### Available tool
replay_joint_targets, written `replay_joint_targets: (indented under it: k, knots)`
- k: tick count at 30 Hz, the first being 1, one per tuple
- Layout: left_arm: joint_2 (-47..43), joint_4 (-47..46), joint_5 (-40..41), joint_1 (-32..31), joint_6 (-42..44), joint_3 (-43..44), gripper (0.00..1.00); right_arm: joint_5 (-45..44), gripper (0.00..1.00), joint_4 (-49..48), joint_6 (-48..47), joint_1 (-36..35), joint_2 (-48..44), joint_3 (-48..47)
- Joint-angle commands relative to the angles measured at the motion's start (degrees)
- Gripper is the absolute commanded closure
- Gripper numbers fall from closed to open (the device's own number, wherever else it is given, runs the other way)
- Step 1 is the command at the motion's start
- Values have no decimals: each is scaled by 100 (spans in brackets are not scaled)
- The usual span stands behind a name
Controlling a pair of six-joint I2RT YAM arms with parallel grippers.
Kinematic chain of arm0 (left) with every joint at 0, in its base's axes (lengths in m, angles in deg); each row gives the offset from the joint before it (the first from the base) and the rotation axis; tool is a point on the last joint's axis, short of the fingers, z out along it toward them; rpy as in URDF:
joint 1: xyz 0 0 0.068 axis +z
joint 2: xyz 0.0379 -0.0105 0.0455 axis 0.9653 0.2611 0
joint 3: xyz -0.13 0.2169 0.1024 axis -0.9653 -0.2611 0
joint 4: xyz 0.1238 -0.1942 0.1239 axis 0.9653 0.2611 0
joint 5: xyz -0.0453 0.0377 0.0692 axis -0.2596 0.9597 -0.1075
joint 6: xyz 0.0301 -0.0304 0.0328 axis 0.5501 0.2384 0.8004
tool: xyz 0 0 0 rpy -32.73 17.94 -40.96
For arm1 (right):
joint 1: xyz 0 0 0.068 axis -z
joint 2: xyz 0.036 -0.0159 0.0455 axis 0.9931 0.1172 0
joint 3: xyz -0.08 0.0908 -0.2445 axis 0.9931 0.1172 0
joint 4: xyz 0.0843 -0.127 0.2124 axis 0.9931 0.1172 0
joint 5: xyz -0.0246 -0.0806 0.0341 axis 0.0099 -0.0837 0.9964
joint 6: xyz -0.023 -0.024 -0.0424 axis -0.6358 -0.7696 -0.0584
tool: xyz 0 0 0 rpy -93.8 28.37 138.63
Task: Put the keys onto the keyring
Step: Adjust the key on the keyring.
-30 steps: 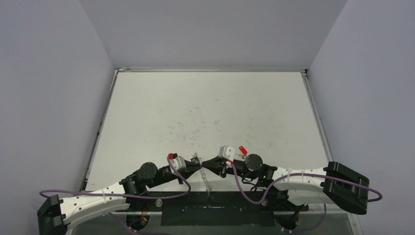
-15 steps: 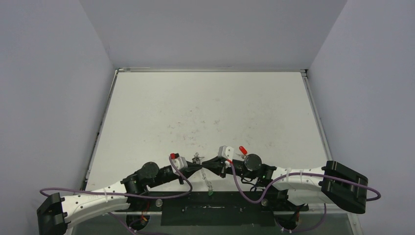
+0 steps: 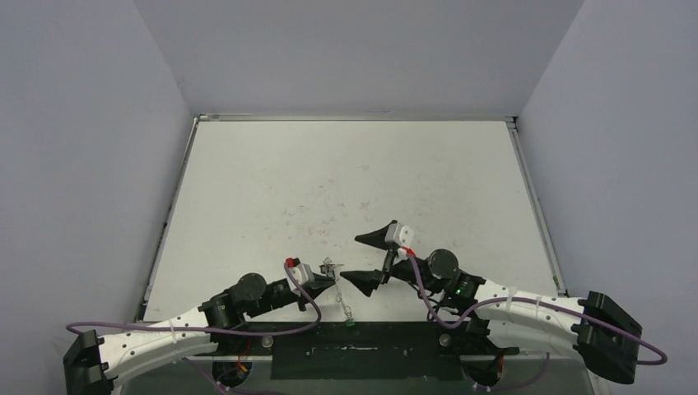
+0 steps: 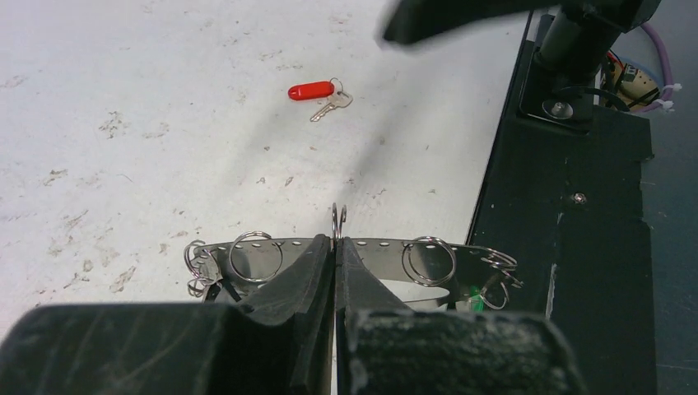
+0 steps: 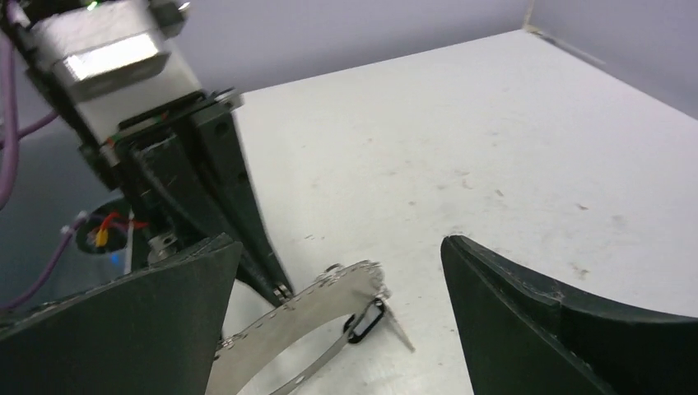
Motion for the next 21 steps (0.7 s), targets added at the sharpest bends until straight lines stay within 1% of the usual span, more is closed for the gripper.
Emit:
replay_joint_targets:
  k: [1,3,6,8,10,15,16,19,21]
  knots:
    - [-106,85,82,-15,-74,325,100,-682,0,1125,925,578,-558,-467]
    - [-82,160,98,-15,-102,366,100,-1294,0,1964,1478,838,-770,-639]
    - [-50,253,106,-15,-120,446,100,-1913,1,3377,2098,1210,-936,-907]
    - [-5,277,98,-15,-129,492,100,-2488,5,4435,2675,1420,-947,-1063]
    - [36,291,100,-15,-130,519,100,-2685,8,5412,3175,1659,-931,-1113]
    - [113,263,103,-15,-147,533,100,-2616,17,6523,4079,2147,-1125,-832]
    - [121,254,101,-15,-152,535,100,-2699,20,6721,4195,2195,-1209,-780]
    - [118,215,82,-17,-173,516,100,-3140,34,7305,4438,2260,-1434,-715]
    - [122,182,64,-15,-176,497,100,-3440,38,7557,4530,2278,-1478,-697]
